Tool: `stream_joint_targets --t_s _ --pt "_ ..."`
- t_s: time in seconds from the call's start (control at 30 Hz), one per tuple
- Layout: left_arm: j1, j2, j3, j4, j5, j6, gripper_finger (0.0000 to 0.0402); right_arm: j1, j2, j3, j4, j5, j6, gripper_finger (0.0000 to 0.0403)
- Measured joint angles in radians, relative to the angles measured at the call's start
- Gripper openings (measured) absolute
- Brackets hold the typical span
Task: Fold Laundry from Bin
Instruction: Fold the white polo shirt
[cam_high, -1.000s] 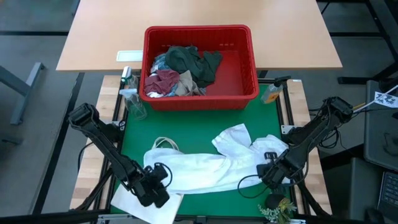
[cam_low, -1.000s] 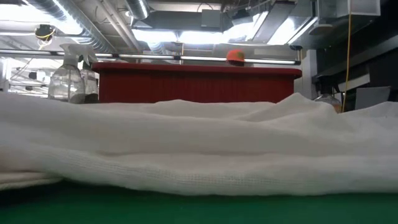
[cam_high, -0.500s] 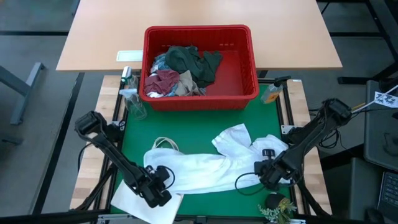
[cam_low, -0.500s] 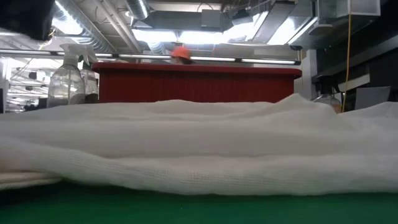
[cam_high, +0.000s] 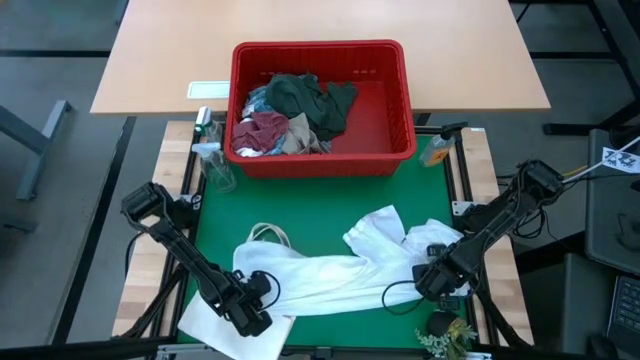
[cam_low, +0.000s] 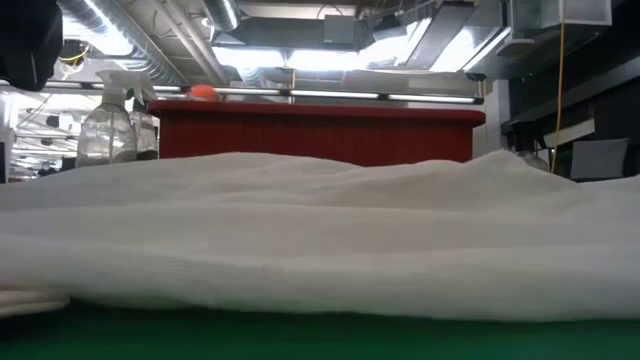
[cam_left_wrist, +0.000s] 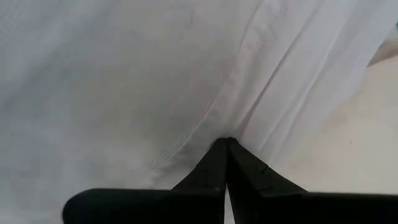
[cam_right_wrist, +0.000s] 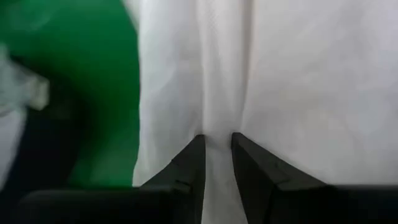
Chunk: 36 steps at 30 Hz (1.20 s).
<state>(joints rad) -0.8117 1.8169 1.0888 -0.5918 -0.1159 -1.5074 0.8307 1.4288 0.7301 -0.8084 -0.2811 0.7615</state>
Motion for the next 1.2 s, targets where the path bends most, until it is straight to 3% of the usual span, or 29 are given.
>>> stream_joint_targets --t_s 0.13,0.3,0.63,0.9,1.2 --pt "0.006 -0.05 -0.002 -0.006 0.0 0.01 0.0002 0.0 0.0 0.09 -0.116 0.018 -0.053 0.008" --pt "0.011 -0.13 -0.001 -0.004 -0.089 0.058 0.0002 0.0 0.0 0.186 -0.23 0.076 -0.092 0.008" --pt "0.085 -0.152 -0.001 -0.034 -0.464 0.079 0.0002 0.0 0.0 0.254 -0.303 0.141 -0.142 0.008" --pt "0.197 -0.097 -0.001 -0.23 -0.367 0.078 0.0002 0.0 0.0 0.254 -0.326 0.141 -0.141 0.008" --pt "0.249 -0.019 -0.001 -0.467 -0.279 0.074 0.0002 0.0 -0.025 0.254 -0.376 0.142 -0.138 0.008"
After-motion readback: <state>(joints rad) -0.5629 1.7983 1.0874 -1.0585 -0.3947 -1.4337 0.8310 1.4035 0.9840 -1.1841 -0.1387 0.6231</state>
